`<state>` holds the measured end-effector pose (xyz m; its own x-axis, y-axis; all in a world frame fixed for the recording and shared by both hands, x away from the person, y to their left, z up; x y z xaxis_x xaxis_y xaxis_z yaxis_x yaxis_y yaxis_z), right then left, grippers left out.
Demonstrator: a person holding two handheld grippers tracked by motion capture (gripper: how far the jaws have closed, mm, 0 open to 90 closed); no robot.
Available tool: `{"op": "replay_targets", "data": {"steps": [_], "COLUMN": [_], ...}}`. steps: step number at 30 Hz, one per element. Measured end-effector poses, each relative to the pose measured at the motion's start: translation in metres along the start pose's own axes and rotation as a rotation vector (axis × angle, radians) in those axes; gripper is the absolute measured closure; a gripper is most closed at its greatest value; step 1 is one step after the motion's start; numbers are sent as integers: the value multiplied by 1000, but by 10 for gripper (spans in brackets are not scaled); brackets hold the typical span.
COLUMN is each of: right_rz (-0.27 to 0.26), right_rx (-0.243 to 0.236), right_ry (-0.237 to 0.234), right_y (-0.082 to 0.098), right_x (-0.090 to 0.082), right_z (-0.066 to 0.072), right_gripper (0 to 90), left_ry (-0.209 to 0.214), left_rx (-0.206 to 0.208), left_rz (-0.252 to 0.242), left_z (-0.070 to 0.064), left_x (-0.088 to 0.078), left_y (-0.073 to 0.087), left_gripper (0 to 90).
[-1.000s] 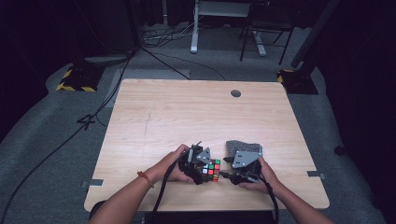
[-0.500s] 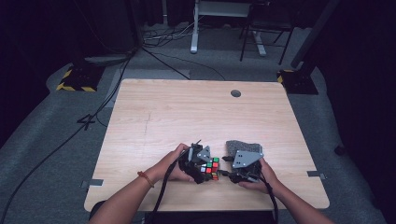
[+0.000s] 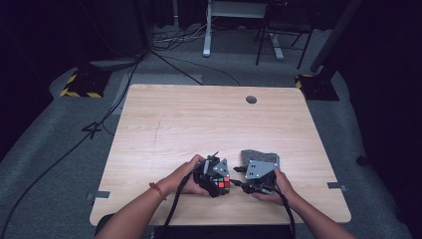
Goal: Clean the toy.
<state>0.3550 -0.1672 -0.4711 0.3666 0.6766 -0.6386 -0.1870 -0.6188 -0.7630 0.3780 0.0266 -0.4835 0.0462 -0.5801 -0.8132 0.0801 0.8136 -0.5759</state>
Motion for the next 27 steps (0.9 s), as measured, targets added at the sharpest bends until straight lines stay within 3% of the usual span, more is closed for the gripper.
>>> {"op": "replay_targets", "data": {"steps": [5, 13, 16, 19, 23, 27], "right_rz": [55, -49, -95, -78, -30, -3], "right_rx": [-1, 38, 42, 17, 34, 36], "right_ry": [-32, -71, -81, -52, -34, -40], "right_y": [8, 3, -2, -4, 7, 12], "right_x": [7, 0, -6, -12, -13, -10], "right_z": [1, -2, -1, -2, -7, -8], "right_gripper": [514, 526, 537, 534, 528, 524], "left_ry": [16, -1, 2, -13, -25, -31], "left_rx": [11, 7, 32, 45, 27, 8], "left_rz": [3, -5, -2, -4, -2, -1], "left_z": [-2, -2, -4, -2, 1, 1], "left_x": [1, 0, 4, 7, 6, -3], "left_y": [-2, -2, -9, -15, -16, -13], "left_gripper": [331, 330, 329, 330, 317, 246]}}
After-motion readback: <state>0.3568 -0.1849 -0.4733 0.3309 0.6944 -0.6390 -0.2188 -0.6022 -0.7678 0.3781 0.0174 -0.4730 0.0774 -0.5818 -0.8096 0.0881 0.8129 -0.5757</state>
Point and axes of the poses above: each handheld gripper's, and its own axes: x roughly forward along the jaws, y roughly out of its underside, z roughly to its left, the point moved 1 cm from there along x, roughly forward along the jaws, and after that the axes turned 8 degrees about x, right-handed, at the moved point
